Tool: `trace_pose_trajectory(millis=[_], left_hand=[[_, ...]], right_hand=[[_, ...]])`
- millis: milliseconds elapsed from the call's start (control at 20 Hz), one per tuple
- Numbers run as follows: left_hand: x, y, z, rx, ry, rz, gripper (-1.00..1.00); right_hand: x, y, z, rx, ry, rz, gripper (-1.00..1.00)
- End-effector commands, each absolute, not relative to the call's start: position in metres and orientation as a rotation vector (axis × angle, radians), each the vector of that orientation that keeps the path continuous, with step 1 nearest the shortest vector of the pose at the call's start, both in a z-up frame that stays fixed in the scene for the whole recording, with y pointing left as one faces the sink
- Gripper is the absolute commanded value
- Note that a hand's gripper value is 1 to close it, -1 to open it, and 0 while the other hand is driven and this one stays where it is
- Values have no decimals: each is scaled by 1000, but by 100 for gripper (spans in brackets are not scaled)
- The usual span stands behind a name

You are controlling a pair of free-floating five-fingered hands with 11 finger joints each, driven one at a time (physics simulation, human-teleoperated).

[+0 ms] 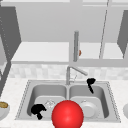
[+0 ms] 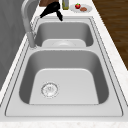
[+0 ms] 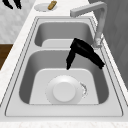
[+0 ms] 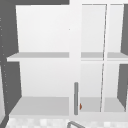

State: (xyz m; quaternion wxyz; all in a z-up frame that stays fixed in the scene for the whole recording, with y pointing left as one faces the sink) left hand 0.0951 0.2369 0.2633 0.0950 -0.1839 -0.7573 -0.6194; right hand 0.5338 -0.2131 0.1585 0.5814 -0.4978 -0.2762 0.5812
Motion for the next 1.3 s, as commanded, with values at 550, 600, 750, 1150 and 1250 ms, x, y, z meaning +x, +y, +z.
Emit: trace_pose_trajectory(millis=[550,600,750,1150,1250], left_hand=[[95,237,263,-545,-2245,-1836,0],[95,237,263,-545,-2245,-1836,0],[95,237,263,-545,-2245,-1836,0],[95,237,263,-545,-2245,-1836,0],[95,237,263,-545,-2245,-1836,0]], right_hand=[[494,-223,159,-1179,-675,1375,-100],[490,-226,158,-1153,-700,1371,-100],[479,-225,156,-1084,-751,1387,-100],[450,-227,153,-949,-837,1359,-100],[441,-227,155,-911,-856,1351,-100]])
